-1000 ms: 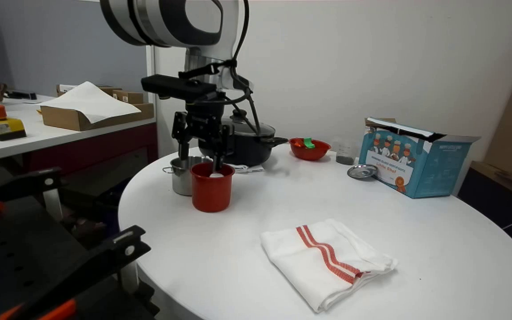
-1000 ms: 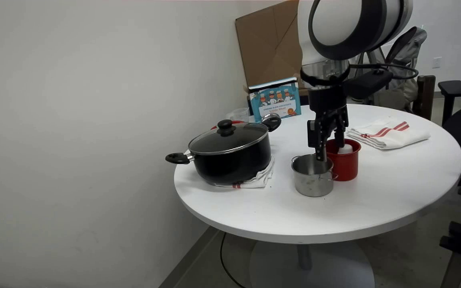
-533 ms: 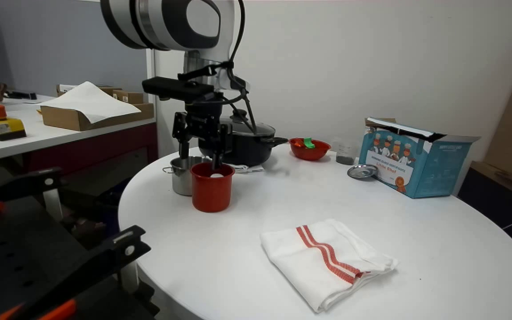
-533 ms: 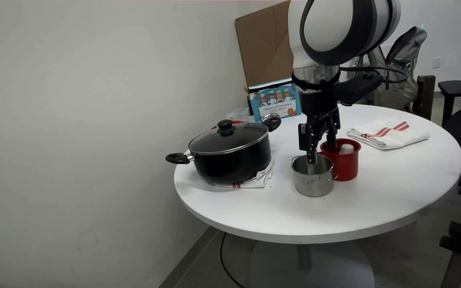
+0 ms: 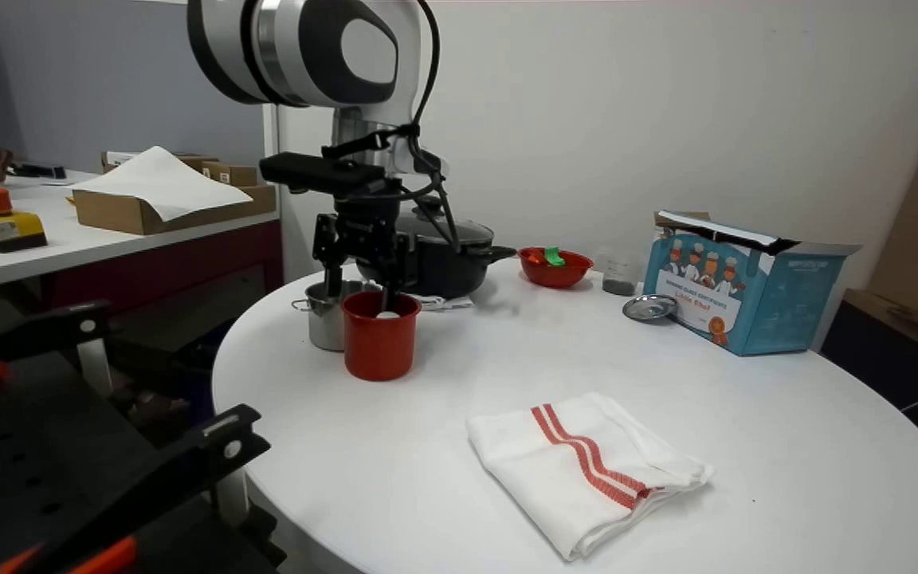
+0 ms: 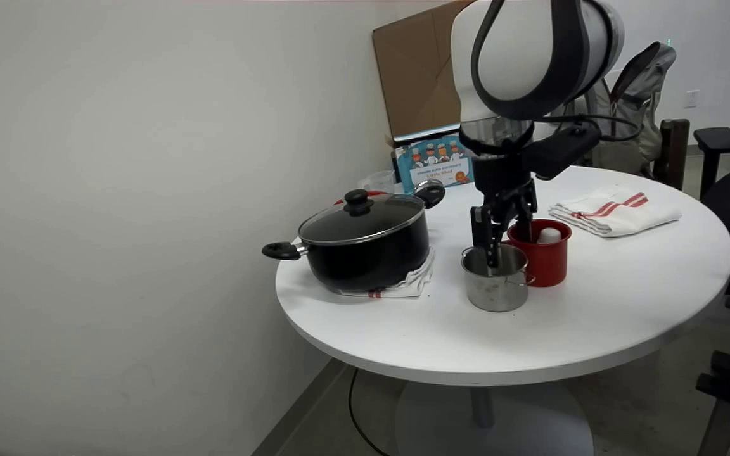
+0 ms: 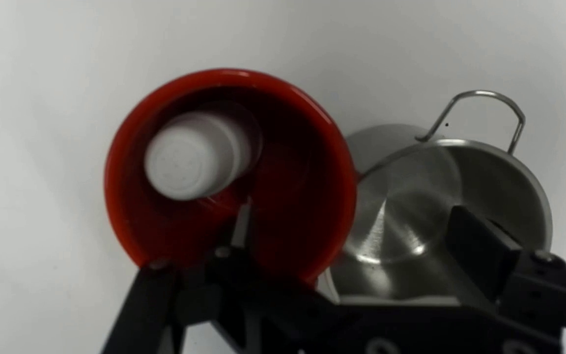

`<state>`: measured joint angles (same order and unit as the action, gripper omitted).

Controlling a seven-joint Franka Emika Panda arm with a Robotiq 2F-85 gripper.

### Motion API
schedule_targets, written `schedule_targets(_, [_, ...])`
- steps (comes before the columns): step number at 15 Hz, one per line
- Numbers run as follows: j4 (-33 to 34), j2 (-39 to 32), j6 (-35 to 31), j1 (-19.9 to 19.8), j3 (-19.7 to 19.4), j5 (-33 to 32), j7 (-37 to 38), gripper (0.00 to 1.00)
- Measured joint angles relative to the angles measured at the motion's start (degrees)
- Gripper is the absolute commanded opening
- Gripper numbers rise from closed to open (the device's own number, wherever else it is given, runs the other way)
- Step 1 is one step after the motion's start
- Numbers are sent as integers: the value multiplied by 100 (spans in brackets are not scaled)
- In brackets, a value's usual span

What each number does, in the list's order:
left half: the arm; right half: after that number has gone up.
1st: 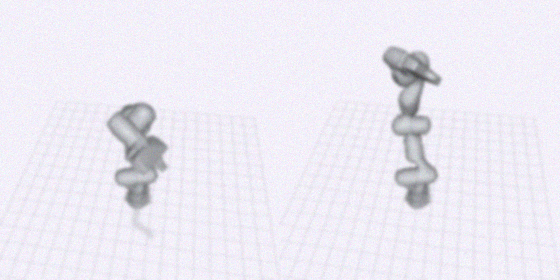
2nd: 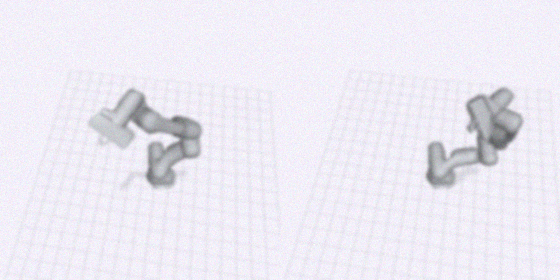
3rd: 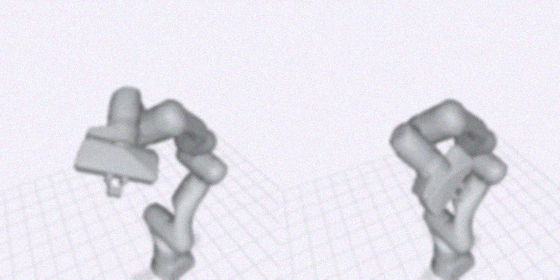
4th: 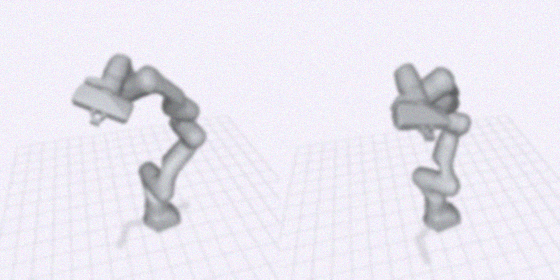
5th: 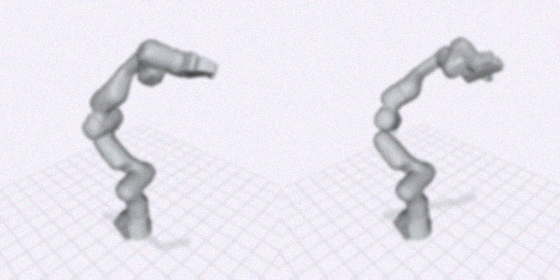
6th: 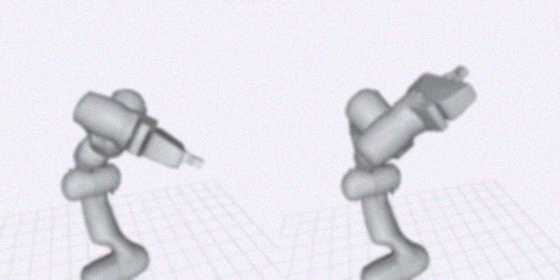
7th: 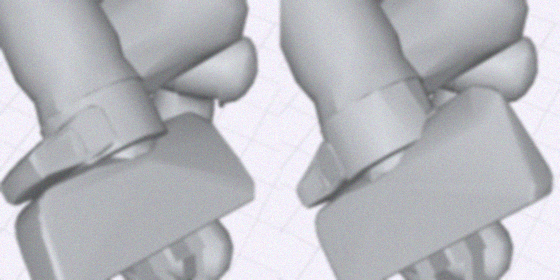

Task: Use the white towel to wipe the table then move the silver pot and orange cup to the right, then wipe the table

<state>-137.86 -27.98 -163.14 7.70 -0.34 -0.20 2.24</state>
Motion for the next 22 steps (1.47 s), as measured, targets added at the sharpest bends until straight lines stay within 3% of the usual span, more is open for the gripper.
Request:
schedule_targets(1, [17,-40,0,7,-12,-1,3,68])
schedule_targets(9, [82,-206,0,112,-111,-27,4,7])
schedule_targets(11, [82,-205,0,145,-132,-40,5,2])
schedule_targets(18, [64,13,65,129,-134,-44,21,7])
schedule_targets(22, [49,335,289,-122,-51,-27,-29,7])
